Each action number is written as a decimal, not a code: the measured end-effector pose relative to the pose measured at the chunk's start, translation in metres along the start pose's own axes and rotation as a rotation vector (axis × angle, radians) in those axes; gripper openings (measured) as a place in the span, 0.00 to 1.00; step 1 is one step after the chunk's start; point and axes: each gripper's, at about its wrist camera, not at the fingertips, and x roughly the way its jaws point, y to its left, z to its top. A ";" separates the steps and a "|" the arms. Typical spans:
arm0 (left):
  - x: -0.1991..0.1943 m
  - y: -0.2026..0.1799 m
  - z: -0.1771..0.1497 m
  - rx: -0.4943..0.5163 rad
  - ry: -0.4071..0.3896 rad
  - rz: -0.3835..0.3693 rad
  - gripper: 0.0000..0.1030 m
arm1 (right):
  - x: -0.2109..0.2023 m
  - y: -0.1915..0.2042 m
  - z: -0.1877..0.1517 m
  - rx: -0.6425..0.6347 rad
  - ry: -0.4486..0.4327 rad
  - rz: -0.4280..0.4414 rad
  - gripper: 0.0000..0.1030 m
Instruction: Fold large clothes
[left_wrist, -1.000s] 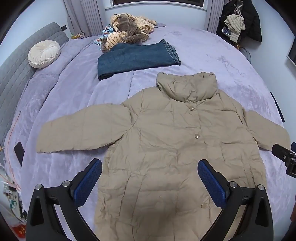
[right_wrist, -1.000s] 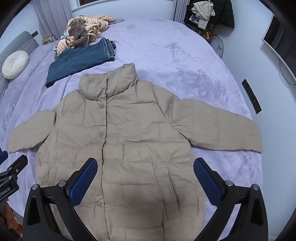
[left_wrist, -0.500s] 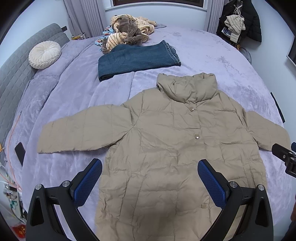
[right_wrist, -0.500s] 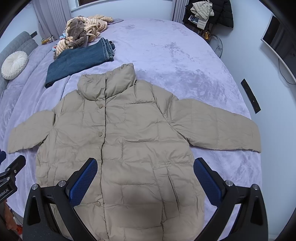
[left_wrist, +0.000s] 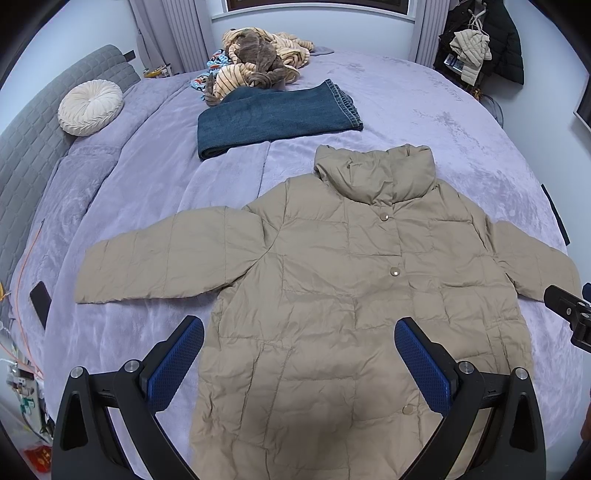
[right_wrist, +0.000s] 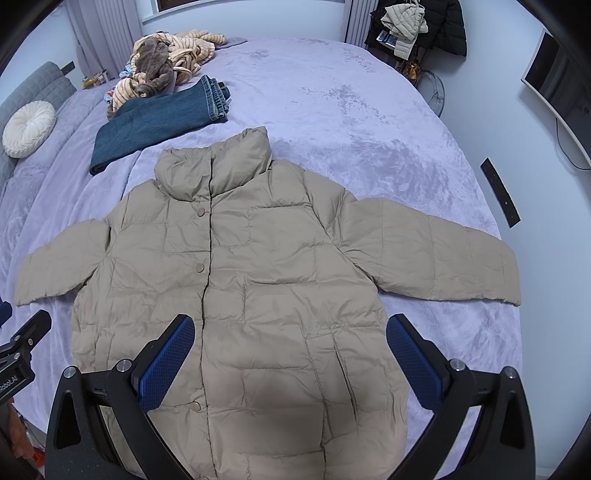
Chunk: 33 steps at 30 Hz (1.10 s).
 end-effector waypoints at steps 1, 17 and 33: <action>0.000 0.000 0.000 0.000 0.000 0.000 1.00 | 0.000 0.000 0.000 0.000 -0.001 0.000 1.00; 0.002 0.006 -0.002 -0.009 0.006 0.003 1.00 | 0.000 0.001 0.000 -0.001 -0.001 -0.002 1.00; 0.001 0.010 -0.003 -0.014 0.006 0.006 1.00 | 0.000 0.002 0.001 -0.003 -0.004 -0.003 1.00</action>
